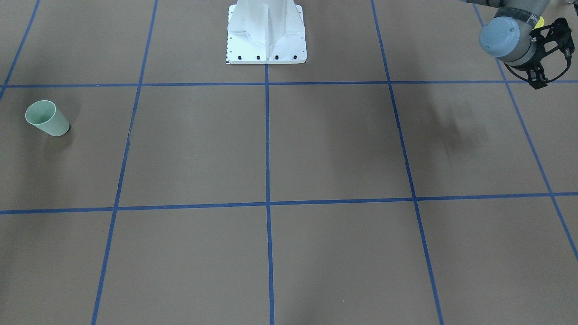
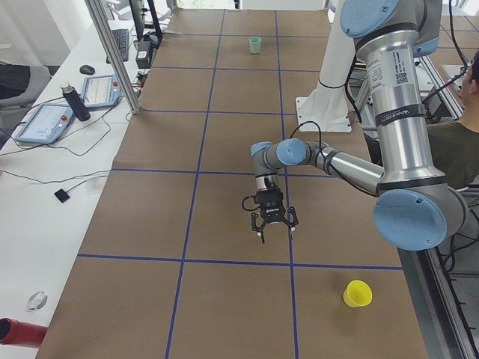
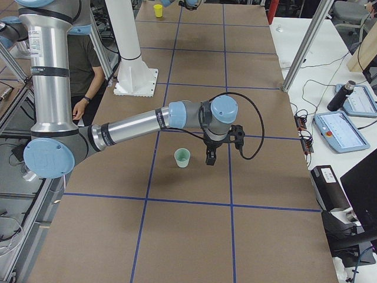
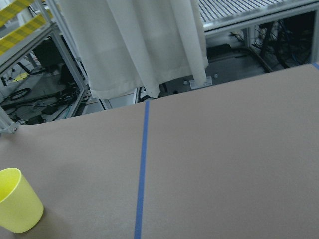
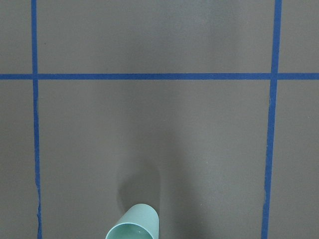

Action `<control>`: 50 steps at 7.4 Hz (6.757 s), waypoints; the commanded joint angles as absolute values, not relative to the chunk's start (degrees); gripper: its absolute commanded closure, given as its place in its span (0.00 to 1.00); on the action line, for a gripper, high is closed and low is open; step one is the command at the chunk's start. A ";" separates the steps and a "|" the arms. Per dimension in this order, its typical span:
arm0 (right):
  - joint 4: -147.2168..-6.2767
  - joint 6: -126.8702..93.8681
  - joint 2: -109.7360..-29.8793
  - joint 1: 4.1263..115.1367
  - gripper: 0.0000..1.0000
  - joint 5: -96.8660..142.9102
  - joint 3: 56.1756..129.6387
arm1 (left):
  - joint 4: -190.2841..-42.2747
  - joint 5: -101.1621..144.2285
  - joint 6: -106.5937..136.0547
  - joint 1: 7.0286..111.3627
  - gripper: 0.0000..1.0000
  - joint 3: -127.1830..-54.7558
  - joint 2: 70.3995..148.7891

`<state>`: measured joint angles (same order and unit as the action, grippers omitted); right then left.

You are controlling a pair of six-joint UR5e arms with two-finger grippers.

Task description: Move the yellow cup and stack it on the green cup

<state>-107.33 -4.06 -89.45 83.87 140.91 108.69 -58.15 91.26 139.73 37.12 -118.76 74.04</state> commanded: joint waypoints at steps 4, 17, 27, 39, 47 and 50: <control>-107.31 -3.96 -89.39 82.44 0.00 134.93 110.92 | -55.89 102.27 165.30 21.57 0.05 -110.49 72.51; -105.47 -4.22 -90.97 82.53 0.00 129.99 117.07 | -78.13 114.43 179.82 6.68 0.05 -99.23 63.81; -105.82 -4.22 -91.23 82.53 0.00 129.90 119.26 | -85.95 117.16 187.45 -0.25 0.33 -95.36 62.67; -105.91 -4.39 -87.81 82.00 0.00 130.61 116.02 | -91.41 75.59 128.24 34.64 0.91 -102.31 63.30; -99.69 -5.70 -73.50 71.04 0.00 132.45 107.15 | -106.56 55.81 84.60 37.27 0.87 -90.80 114.21; -99.32 -21.67 -68.31 64.80 0.00 132.98 107.67 | -125.96 55.90 66.52 24.73 0.87 -83.96 127.24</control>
<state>-99.57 -15.96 -70.95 67.54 132.87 107.72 -117.35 55.96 74.76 29.72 -87.34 122.44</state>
